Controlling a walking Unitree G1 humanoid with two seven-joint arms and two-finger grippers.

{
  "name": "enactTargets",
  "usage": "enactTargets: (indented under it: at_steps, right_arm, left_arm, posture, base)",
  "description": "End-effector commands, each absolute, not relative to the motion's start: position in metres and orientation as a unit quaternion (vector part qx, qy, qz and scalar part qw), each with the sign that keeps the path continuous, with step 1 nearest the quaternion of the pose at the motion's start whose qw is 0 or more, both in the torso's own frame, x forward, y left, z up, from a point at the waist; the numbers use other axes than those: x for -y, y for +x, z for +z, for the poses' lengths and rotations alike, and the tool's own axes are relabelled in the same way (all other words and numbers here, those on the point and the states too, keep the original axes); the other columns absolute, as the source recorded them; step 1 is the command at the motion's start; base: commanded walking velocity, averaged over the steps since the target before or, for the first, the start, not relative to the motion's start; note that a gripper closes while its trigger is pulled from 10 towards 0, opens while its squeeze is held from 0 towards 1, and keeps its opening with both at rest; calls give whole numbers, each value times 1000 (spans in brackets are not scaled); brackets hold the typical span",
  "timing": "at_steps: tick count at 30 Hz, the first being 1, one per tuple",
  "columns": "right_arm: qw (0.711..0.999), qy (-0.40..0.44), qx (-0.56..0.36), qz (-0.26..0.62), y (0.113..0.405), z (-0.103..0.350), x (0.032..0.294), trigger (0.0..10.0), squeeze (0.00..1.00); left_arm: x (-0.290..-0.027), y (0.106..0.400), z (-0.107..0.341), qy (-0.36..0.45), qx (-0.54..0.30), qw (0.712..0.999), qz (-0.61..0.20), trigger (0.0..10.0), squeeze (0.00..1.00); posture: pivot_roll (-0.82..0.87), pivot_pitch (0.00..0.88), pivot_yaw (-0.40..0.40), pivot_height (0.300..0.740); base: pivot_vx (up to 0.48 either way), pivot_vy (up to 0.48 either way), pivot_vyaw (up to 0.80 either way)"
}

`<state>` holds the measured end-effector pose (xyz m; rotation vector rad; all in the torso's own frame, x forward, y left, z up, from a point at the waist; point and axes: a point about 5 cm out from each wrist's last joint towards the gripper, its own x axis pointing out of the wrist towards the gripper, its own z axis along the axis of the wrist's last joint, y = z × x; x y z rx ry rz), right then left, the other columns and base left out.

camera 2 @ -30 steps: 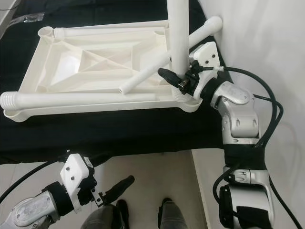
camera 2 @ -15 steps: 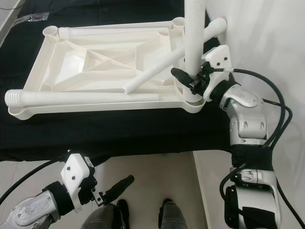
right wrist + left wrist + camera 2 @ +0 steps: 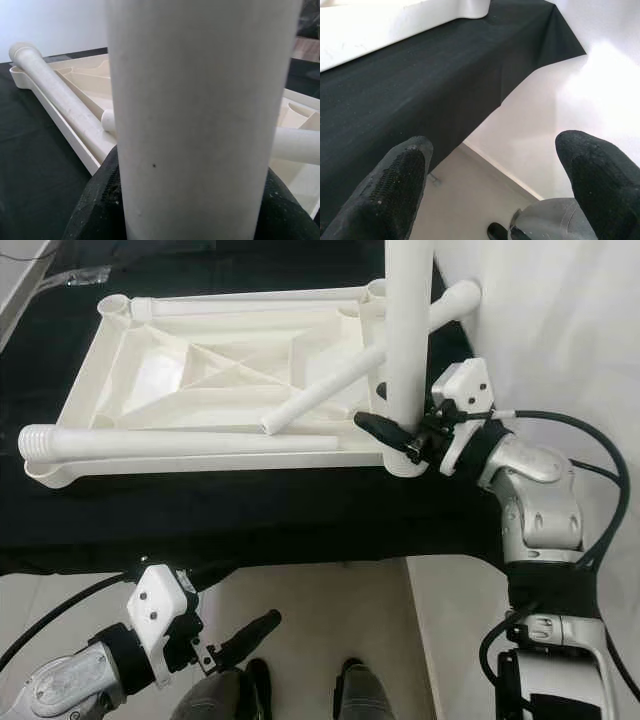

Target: Building children table

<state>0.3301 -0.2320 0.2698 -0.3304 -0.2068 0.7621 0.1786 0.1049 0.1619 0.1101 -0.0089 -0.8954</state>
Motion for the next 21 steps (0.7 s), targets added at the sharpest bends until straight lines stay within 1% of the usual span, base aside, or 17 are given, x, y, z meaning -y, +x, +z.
enactTargets:
  at_steps: [1,6,16,21]
  right_arm:
    - [918,-158,53,359,334,248,235,10000,0]
    - [932,-161,60,320,342,252,240,10000,0]
    - [929,-169,59,325,342,253,242,10000,0]
    - [931,-176,65,312,346,251,236,10000,0]
  left_arm:
    - [-104,175,159,51,-3,898,-438,10000,0]
    - [-104,174,159,52,-3,897,-439,10000,0]
    - [-105,174,160,52,-1,898,-437,10000,0]
    - [-105,175,160,53,-1,898,-437,10000,0]
  posture:
    - [33,284,59,740]
    - [37,281,60,740]
    - [36,291,60,740]
    - [37,292,62,740]
  base:
    - [0,0,0]
    - [0,0,0]
    - [0,0,0]
    - [0,0,0]
